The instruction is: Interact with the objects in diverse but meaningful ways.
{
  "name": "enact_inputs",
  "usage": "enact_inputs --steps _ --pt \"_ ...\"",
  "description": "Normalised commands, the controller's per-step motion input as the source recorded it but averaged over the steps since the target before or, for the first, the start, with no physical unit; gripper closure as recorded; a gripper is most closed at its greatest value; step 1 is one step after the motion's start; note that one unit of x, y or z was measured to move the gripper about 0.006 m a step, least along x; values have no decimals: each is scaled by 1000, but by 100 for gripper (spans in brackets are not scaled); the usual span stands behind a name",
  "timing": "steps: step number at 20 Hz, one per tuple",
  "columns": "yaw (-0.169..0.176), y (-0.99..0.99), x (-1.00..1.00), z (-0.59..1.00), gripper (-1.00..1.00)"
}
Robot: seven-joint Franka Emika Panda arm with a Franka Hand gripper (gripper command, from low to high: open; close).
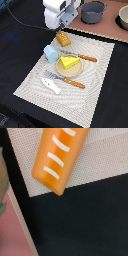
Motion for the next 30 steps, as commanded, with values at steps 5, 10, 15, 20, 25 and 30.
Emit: enact_inputs --steps 5,10,15,20,25,30 --pt "-196 268 -102 -315 -100" --pt "-47 134 -4 -276 -100" --pt "-3 201 -109 -388 -100" --pt "0 196 -175 -439 -100" --pt "0 280 -246 -437 -100" --pt "0 327 -250 -378 -100"
